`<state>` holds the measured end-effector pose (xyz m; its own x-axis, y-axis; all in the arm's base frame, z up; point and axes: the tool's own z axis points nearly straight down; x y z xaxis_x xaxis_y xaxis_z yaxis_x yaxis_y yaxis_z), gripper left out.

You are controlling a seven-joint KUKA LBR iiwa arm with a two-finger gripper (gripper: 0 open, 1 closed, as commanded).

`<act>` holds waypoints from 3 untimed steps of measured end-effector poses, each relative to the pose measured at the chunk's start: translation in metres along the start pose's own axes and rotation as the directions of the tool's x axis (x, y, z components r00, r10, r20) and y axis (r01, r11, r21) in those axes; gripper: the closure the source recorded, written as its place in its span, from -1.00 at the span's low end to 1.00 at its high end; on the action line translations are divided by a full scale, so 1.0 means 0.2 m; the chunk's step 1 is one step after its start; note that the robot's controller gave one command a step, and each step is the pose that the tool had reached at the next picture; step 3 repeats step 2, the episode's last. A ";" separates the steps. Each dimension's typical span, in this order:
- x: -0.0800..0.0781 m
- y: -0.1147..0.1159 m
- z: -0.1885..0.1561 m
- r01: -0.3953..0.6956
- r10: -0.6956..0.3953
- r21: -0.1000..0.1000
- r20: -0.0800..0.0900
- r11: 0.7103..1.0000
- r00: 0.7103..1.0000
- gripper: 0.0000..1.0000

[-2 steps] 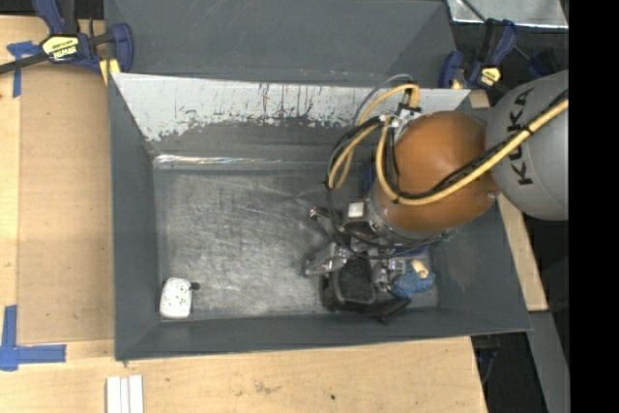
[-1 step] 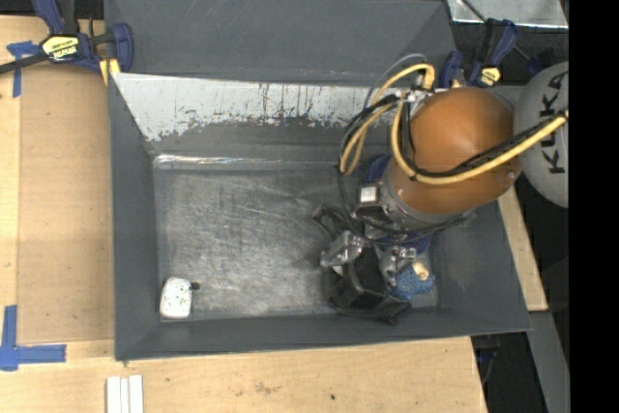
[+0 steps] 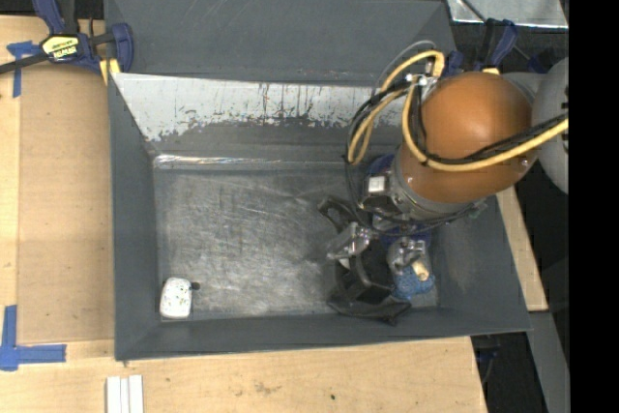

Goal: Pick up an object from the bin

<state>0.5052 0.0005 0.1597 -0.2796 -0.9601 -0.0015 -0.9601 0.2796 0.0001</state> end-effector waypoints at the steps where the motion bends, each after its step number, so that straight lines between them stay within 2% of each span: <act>1: 0.00 0.00 -0.06 -0.002 0.002 -0.001 0.000 1.000 1.000 1.00; 2: 0.00 0.00 -0.19 -0.004 0.004 0.000 0.000 1.000 1.000 1.00; 3: 0.00 0.00 -0.19 -0.004 0.004 0.000 0.000 1.000 1.000 1.00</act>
Offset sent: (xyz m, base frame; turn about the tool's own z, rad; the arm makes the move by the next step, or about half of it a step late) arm 0.0000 0.0000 0.0133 0.0000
